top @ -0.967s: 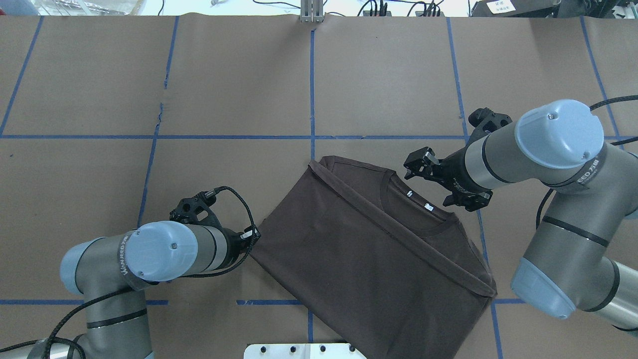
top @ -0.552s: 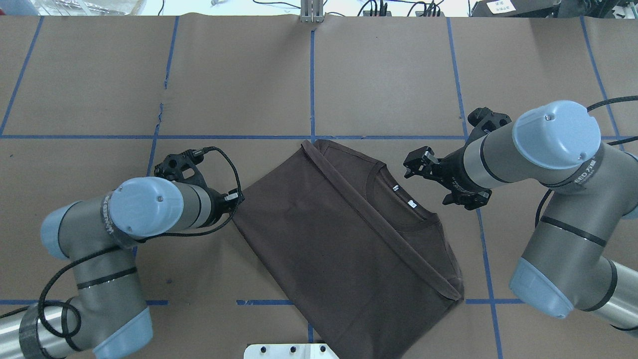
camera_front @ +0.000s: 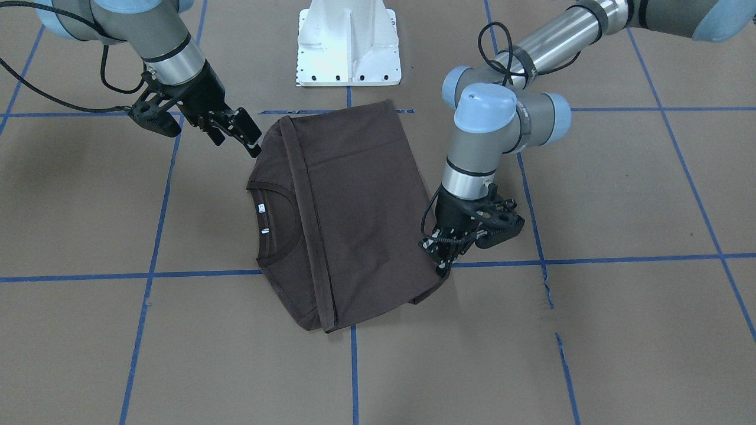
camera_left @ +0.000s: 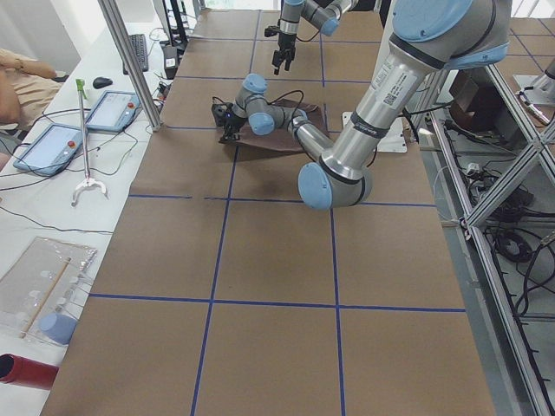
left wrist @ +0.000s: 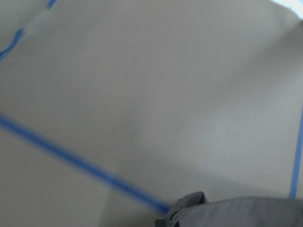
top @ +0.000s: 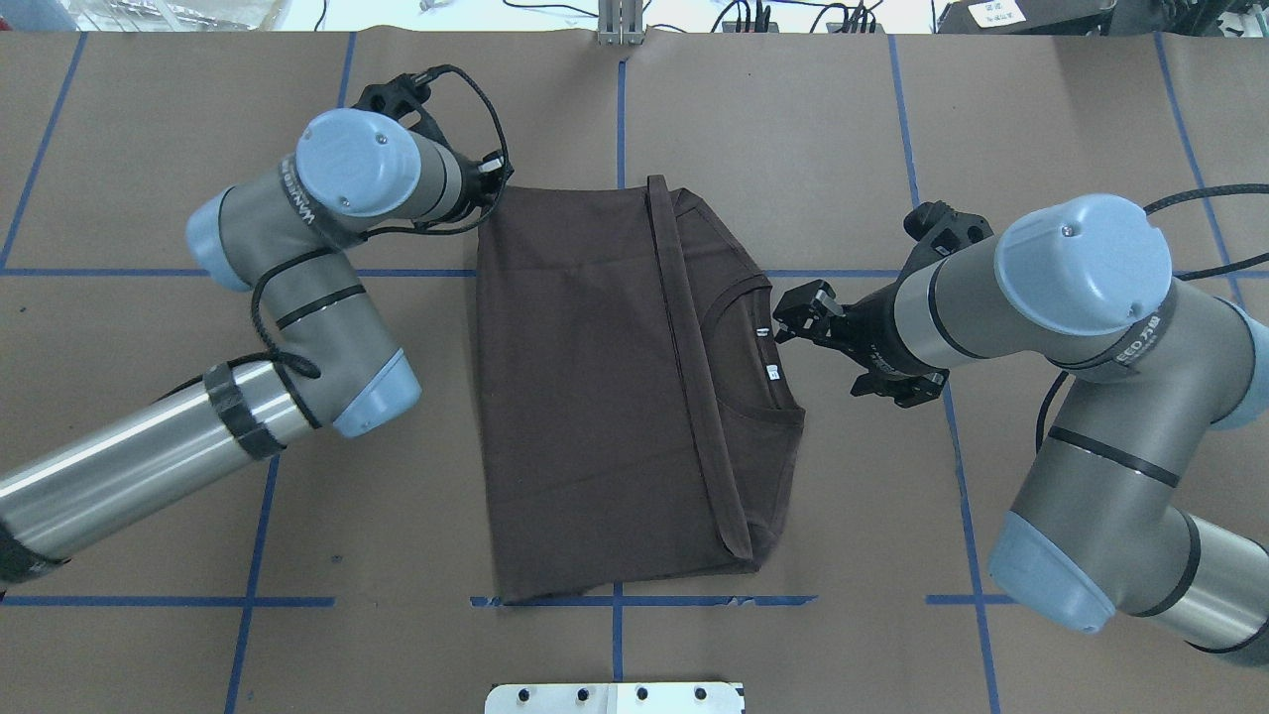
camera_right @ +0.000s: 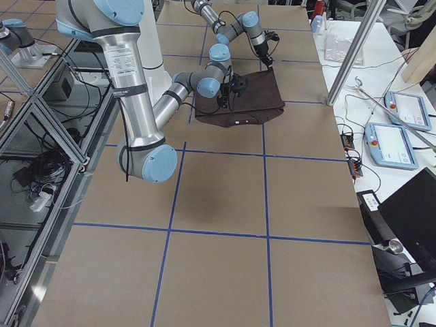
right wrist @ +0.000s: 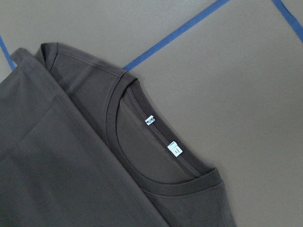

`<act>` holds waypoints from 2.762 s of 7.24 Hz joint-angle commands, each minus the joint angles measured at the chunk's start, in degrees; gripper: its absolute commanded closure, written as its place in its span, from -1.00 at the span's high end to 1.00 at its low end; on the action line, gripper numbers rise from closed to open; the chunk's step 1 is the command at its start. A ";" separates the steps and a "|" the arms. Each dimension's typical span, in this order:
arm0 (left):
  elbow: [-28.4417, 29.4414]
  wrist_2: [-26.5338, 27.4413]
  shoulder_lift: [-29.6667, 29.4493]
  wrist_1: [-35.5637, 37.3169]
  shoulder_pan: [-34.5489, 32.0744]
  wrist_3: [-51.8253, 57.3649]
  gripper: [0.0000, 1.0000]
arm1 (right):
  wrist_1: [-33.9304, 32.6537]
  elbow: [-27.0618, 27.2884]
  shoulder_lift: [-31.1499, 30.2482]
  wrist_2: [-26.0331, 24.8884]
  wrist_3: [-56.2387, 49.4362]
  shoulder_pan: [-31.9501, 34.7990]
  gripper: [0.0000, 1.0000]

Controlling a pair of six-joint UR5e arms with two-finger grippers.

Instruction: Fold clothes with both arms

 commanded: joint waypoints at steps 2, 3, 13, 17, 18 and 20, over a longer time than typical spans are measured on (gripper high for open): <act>13.61 -1.17 -6.40 -11.02 -3.36 1.58 0.20 | -0.02 -2.87 3.85 -1.20 0.08 -2.00 1.00; 8.04 -7.54 -5.27 -10.50 -3.80 1.24 0.22 | -0.28 -4.28 6.13 -4.33 -0.01 -4.53 1.00; -14.17 -15.25 9.86 -7.51 -4.51 1.33 0.24 | -16.80 -16.24 15.73 -11.75 -22.86 -19.15 0.98; -14.26 -15.25 9.77 -7.51 -4.51 1.33 0.24 | -25.32 -8.64 10.32 -11.05 -33.28 -17.49 0.98; -14.26 -15.25 9.77 -7.51 -4.51 1.33 0.24 | -24.72 -3.12 1.14 -11.74 -36.02 -17.30 0.99; -14.87 -15.25 9.77 -7.07 -4.60 1.24 0.25 | -24.36 -2.53 3.12 -11.75 -35.26 -17.56 0.98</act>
